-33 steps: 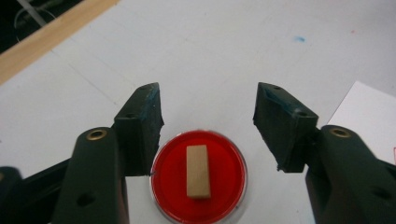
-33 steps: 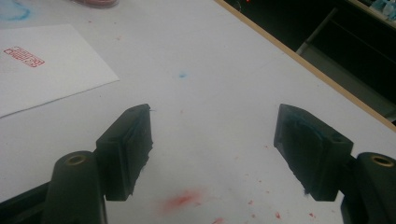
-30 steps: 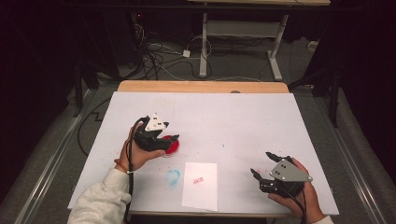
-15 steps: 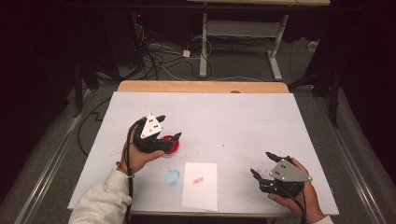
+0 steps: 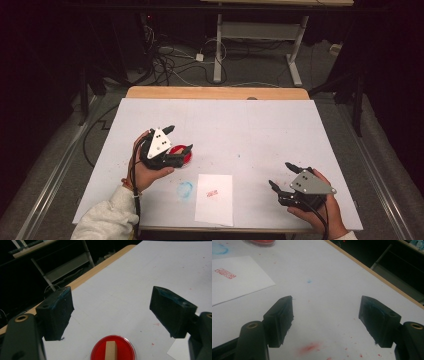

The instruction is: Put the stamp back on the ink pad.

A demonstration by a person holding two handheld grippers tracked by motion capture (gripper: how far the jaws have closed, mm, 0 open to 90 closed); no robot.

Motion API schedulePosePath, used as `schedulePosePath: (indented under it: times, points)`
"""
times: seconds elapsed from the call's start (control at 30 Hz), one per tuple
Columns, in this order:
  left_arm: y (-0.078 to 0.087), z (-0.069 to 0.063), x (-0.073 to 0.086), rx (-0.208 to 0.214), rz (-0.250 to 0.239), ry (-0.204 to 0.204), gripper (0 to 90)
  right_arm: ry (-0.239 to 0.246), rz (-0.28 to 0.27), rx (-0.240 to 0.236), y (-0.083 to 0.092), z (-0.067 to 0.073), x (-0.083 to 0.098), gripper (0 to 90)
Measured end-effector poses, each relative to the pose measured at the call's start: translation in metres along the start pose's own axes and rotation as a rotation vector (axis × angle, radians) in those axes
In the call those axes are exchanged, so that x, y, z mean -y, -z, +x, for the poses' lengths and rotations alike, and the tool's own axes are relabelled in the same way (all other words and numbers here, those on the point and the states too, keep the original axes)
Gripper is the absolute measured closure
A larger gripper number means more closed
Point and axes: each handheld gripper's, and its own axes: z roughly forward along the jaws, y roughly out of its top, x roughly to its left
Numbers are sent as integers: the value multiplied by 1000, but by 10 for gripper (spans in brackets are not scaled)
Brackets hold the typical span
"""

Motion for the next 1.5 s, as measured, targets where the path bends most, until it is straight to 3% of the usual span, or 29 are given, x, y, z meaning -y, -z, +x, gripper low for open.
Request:
schedulePosePath:
  times: [0.7,1.1,1.5]
  points:
    - [22,-11,9,1,14,-65,186,-12,-31,3,4,-1,-2,282]
    - [31,-19,25,-33,44,-86,169,-40,-61,34,9,-4,0,258]
    - [42,-24,44,-17,66,-102,168,-44,-88,68,12,-3,0,200]
